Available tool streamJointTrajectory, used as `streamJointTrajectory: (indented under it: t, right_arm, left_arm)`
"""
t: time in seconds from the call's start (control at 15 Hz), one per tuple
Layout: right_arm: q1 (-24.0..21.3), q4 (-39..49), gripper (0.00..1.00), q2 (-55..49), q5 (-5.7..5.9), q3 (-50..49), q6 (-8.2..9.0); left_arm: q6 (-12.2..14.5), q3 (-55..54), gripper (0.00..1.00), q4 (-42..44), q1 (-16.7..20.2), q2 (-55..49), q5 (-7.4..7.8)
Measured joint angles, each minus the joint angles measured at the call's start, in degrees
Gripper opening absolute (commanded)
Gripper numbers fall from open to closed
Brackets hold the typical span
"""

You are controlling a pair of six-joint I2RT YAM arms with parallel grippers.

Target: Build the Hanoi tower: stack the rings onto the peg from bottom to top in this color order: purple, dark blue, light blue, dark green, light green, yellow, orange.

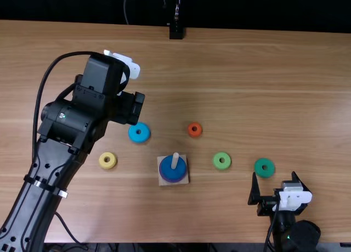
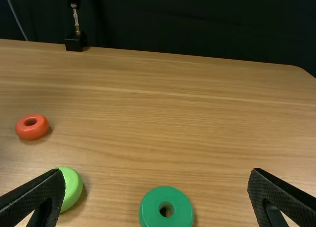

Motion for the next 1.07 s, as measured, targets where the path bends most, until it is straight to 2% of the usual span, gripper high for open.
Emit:
streamJointTrajectory:
  t: [0.07, 0.13, 0.2, 0.33, 0.47, 0.6, 1.07]
  right_arm:
    - [0.0, 0.0, 1.0, 0.0, -0.02, 0.0, -0.02]
    - [0.0, 0.0, 1.0, 0.0, -0.02, 0.0, 0.0]
    - [0.0, 0.0, 1.0, 0.0, -0.02, 0.0, 0.0]
    - [0.0, 0.0, 1.0, 0.0, -0.02, 0.0, 0.02]
    - [0.0, 0.0, 1.0, 0.0, -0.02, 0.0, 0.02]
    - [0.0, 0.0, 1.0, 0.0, -0.02, 0.0, 0.0]
    - [0.0, 0.0, 1.0, 0.0, 0.0, 0.0, 0.0]
  left_arm:
    - [0.0, -1.2, 1.0, 0.2, -1.1, 0.0, -0.24]
    - [0.0, -3.3, 1.0, 0.6, -2.1, 0.3, 0.52]
    - [0.0, -5.6, 1.0, 1.4, -3.0, 1.4, 2.14]
    - [0.0, -8.7, 1.0, 3.9, -3.3, 4.9, 4.33]
    - [0.0, -11.5, 1.0, 5.7, -3.2, 6.9, 5.11]
    - [0.0, -13.0, 1.0, 9.3, -3.2, 8.7, 5.77]
    - [0.0, -21.0, 1.0, 17.0, -3.2, 13.1, 5.99]
